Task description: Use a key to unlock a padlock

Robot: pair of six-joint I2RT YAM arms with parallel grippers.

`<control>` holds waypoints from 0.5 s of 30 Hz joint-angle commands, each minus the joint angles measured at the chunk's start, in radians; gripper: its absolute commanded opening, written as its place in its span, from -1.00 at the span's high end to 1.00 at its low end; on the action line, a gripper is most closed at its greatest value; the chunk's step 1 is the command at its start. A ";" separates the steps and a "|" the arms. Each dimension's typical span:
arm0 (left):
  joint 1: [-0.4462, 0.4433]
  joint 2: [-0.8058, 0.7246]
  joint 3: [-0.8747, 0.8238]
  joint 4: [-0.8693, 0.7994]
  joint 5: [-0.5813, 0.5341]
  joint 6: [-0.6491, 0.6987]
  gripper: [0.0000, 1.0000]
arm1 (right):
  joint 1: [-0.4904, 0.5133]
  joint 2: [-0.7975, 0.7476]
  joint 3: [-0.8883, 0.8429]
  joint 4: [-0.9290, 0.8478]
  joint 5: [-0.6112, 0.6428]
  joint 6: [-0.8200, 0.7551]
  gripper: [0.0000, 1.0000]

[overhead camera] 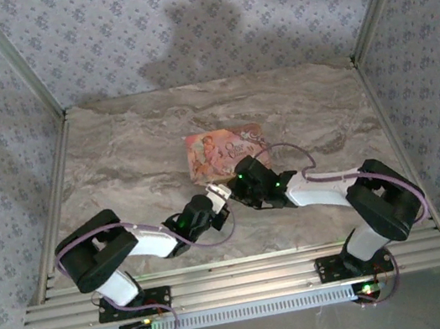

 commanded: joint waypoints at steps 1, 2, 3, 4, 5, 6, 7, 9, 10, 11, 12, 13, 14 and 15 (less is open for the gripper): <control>-0.026 -0.031 0.018 0.000 0.023 0.041 1.00 | -0.006 0.039 0.050 -0.029 -0.012 -0.003 0.46; -0.026 -0.032 0.018 0.000 0.023 0.041 1.00 | -0.006 0.044 0.057 -0.033 -0.015 -0.006 0.48; -0.026 -0.033 0.018 0.001 0.022 0.042 1.00 | -0.007 0.047 0.059 -0.035 -0.017 -0.006 0.49; -0.026 -0.034 0.016 0.003 0.022 0.043 1.00 | -0.007 0.051 0.061 -0.036 -0.018 -0.005 0.49; -0.027 -0.035 0.015 0.004 0.021 0.044 1.00 | -0.006 0.053 0.062 -0.036 -0.020 -0.003 0.49; -0.028 -0.035 0.015 0.005 0.022 0.045 1.00 | -0.007 0.056 0.061 -0.034 -0.021 0.000 0.48; -0.028 -0.035 0.014 0.005 0.025 0.046 1.00 | -0.006 0.058 0.060 -0.032 -0.022 0.001 0.45; -0.028 -0.035 0.013 0.006 0.027 0.048 1.00 | -0.006 0.061 0.058 -0.029 -0.022 0.007 0.32; -0.028 -0.035 0.013 0.006 0.029 0.048 1.00 | -0.005 0.061 0.059 -0.028 -0.022 0.009 0.27; -0.029 -0.035 0.013 0.007 0.031 0.050 1.00 | -0.006 0.061 0.061 -0.025 -0.021 0.012 0.21; -0.029 -0.034 0.013 0.008 0.031 0.049 1.00 | -0.005 0.059 0.061 -0.024 -0.021 0.015 0.15; -0.030 -0.033 0.013 0.008 0.031 0.049 1.00 | -0.005 0.058 0.060 -0.023 -0.020 0.016 0.11; -0.031 -0.033 0.013 0.009 0.031 0.050 1.00 | -0.006 0.055 0.061 -0.023 -0.018 0.018 0.07; -0.031 -0.032 0.013 0.011 0.033 0.048 1.00 | -0.004 0.053 0.062 -0.023 -0.015 0.018 0.06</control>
